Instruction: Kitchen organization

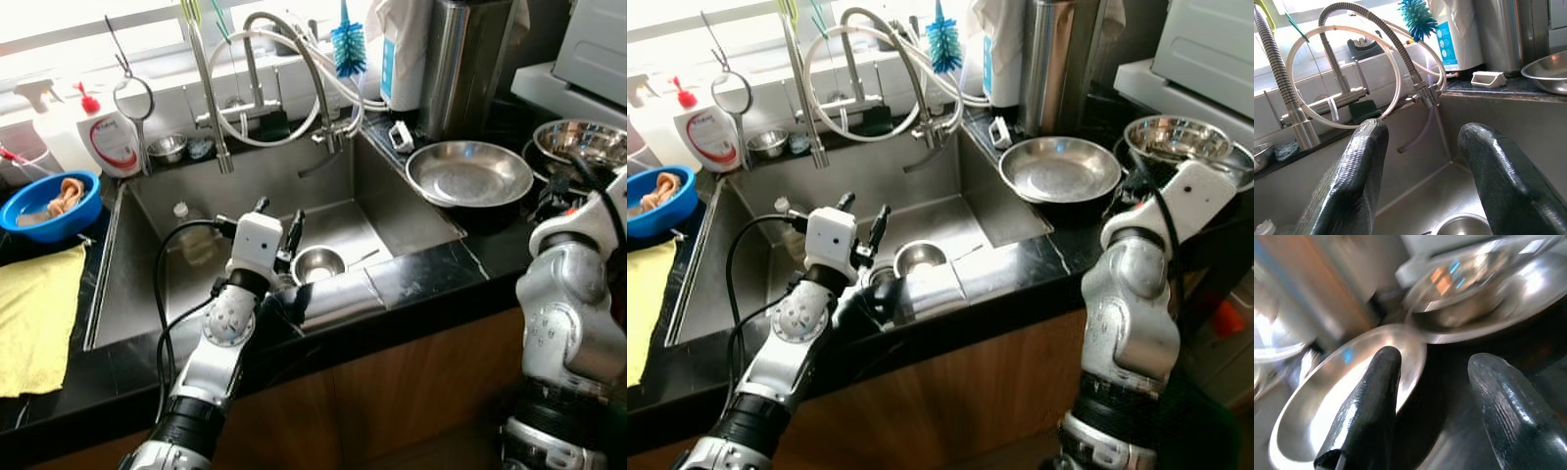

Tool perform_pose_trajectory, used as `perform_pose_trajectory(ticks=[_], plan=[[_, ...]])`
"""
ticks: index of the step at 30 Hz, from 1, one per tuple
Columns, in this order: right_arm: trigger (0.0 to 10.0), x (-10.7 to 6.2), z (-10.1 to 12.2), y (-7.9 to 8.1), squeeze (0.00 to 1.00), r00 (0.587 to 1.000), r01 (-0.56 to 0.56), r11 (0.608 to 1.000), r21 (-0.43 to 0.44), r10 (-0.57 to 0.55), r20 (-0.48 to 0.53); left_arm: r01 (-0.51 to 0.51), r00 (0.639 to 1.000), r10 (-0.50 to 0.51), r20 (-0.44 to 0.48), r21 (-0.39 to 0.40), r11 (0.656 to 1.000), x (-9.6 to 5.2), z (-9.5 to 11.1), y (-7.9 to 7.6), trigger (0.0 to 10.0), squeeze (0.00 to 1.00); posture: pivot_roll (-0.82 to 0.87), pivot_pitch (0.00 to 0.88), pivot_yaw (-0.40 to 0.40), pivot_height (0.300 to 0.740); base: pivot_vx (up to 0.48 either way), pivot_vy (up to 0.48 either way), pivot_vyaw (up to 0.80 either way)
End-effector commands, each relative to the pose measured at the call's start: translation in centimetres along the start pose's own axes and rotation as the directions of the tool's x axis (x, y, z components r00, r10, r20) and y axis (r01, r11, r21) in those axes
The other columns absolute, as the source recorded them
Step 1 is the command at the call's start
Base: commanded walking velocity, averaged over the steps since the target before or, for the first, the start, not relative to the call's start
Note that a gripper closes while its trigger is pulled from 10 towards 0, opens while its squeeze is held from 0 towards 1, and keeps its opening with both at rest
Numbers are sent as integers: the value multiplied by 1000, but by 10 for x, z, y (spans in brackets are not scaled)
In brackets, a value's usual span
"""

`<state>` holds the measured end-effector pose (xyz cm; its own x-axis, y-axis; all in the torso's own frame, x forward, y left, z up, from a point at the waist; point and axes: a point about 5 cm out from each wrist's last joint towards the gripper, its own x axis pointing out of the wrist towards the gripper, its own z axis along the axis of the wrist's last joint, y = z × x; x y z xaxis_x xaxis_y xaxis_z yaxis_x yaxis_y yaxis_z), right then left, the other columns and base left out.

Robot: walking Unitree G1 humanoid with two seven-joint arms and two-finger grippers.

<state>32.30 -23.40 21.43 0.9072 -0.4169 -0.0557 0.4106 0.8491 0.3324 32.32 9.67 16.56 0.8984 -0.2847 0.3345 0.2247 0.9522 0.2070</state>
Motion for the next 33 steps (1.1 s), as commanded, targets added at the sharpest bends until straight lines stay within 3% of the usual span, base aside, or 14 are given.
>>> perform_pose_trajectory(ticks=[1,5,16,23,31,33], plan=[[10000,1,-3,13,0,998,-49,999,19,49,-28,8,1000,-8,-10,18,1000,1,0,2,10000,0,-265,0,134,740,0,0,0],[10000,5,-11,8,0,998,1,999,-33,-4,-69,18,1000,-17,-17,23,1000,1,-1,2,10000,0,-258,0,136,740,0,0,0],[10000,17,-23,9,0,990,52,998,47,-45,-134,34,999,-34,-21,29,999,0,-1,2,10000,0,-250,0,143,740,0,0,0],[10000,21,-12,19,0,996,41,990,132,-31,-79,31,999,-31,-8,32,999,-1,2,2,10000,0,-239,0,145,740,0,0,0],[10000,29,-15,22,0,995,39,995,95,-30,-96,35,999,-34,-10,32,999,1,2,1,10000,0,-244,0,149,740,0,0,0],[10000,30,-19,23,0,992,49,990,129,-34,-119,38,999,-37,-10,30,999,1,2,0,10000,0,-239,0,147,740,0,0,0]])
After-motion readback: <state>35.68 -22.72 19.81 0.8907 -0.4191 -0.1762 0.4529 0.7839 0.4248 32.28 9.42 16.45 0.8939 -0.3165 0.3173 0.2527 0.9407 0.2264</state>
